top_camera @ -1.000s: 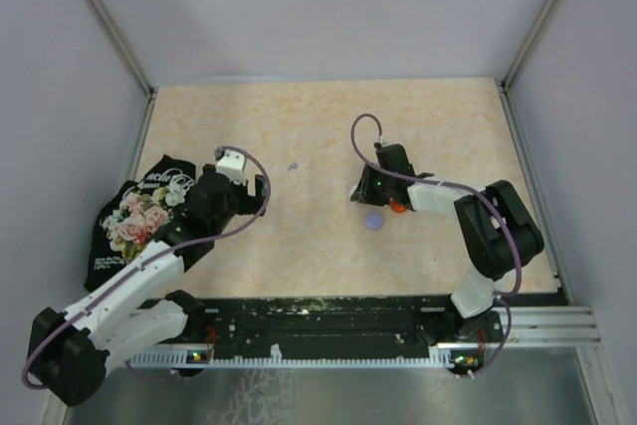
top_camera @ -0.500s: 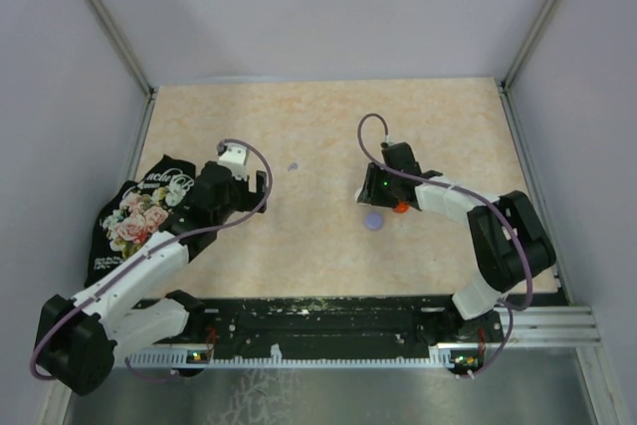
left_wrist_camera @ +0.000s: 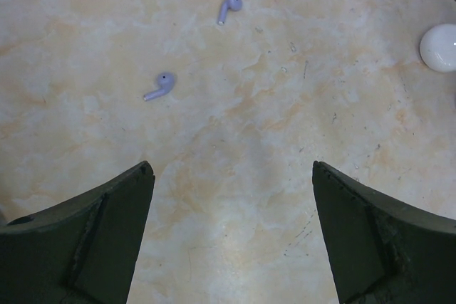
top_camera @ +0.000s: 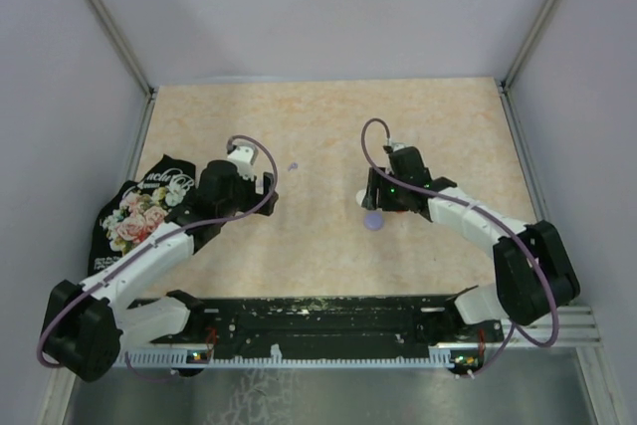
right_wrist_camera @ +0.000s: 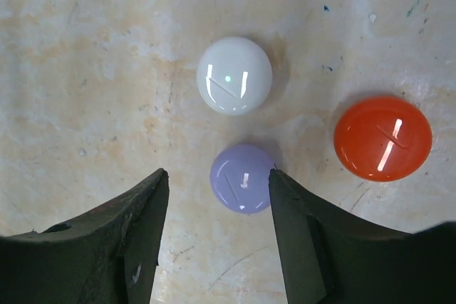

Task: Insert the wireless bluetooth earbuds into the charging case
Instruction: Place the charging case at the center of the board, then pick up the charging case at the center of the board.

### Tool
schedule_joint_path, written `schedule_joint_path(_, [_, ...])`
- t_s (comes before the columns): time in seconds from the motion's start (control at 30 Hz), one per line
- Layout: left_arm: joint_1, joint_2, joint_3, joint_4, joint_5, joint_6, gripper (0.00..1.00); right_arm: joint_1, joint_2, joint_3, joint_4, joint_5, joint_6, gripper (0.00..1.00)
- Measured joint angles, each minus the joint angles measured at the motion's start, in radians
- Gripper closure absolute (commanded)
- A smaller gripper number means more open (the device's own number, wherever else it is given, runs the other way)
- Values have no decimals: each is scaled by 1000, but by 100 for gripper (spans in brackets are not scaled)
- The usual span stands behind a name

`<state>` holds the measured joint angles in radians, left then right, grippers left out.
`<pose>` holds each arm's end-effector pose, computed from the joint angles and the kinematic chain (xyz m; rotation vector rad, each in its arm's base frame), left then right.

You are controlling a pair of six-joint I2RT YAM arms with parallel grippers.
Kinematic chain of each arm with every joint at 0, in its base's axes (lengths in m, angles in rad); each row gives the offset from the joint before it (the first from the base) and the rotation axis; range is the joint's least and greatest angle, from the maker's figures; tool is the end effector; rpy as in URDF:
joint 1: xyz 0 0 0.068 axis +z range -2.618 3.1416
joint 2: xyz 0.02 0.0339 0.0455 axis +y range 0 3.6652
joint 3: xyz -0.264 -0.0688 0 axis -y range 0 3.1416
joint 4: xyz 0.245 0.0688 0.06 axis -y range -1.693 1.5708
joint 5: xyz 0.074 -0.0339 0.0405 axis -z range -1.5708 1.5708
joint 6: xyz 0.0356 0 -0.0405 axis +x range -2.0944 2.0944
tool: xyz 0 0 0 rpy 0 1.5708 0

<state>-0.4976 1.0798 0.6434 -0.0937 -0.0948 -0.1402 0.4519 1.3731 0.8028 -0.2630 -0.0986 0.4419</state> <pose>0.2102 -0.1103 0.2418 0.3187 2.0869 -0.2841 0.2507 0.1256 0.2096 -0.0594 2.4669 0.5218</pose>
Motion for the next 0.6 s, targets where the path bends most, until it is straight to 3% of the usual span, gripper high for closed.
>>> schedule_joint_path(0.6, [0,54,0,-5,71,-17,5,132,152,8,-46,-19,-32,39])
